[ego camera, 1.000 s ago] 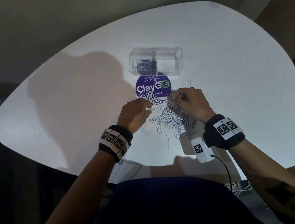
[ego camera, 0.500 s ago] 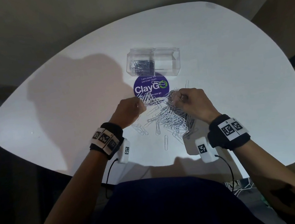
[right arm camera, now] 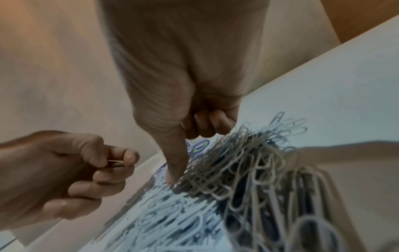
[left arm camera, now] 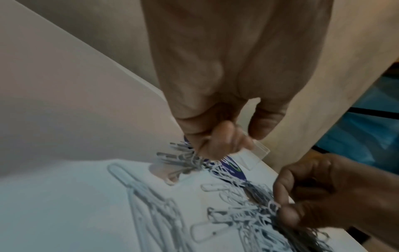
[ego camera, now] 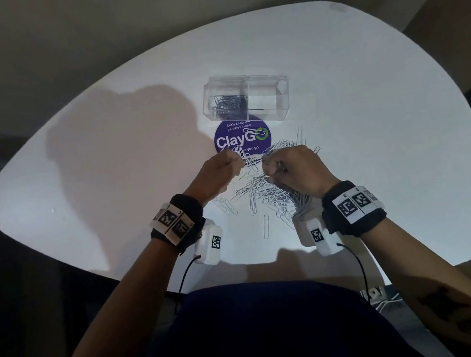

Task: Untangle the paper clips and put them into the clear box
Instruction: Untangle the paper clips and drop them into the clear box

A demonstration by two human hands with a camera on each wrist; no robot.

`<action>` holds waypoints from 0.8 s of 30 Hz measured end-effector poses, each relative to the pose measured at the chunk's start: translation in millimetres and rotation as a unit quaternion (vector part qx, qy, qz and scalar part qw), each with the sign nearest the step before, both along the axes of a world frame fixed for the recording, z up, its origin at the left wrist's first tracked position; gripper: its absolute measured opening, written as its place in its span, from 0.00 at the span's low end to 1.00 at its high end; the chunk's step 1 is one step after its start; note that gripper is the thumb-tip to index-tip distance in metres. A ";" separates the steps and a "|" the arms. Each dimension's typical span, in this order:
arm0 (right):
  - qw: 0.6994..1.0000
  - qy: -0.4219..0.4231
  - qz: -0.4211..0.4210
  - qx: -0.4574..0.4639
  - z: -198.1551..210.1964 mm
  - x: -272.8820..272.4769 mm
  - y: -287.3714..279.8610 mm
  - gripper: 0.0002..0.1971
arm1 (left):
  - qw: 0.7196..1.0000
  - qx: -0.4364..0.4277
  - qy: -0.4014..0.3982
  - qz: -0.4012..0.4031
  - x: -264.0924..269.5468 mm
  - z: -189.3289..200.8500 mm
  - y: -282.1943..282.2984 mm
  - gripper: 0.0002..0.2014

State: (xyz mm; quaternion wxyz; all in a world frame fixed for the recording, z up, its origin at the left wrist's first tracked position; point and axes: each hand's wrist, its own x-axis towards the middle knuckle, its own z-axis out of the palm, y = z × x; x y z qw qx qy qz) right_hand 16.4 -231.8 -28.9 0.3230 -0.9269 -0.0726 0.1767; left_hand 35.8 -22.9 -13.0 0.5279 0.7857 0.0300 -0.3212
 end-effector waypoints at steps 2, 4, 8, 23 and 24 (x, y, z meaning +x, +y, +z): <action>0.999 0.004 -0.012 0.047 0.2 -1.3 -4.3 0.07 | 0.989 0.081 -0.091 -0.078 0.0 -0.1 -7.1 0.10; 0.996 0.011 -0.023 0.088 1.0 -2.5 -8.8 0.06 | 0.958 0.170 -0.176 -0.146 -1.3 -3.7 -13.4 0.04; 0.997 0.009 -0.065 0.049 -0.4 0.1 -17.2 0.07 | 0.906 0.238 -0.282 -0.208 -6.7 -12.8 -23.7 0.09; 0.998 -0.006 -0.051 0.027 -5.5 -11.0 -21.3 0.04 | 0.960 0.178 -0.188 -0.107 3.0 -11.0 -5.5 0.08; 0.997 -0.005 -0.053 0.048 -4.8 -11.5 -18.6 0.03 | 0.965 0.166 -0.176 -0.099 3.9 -10.1 -3.5 0.08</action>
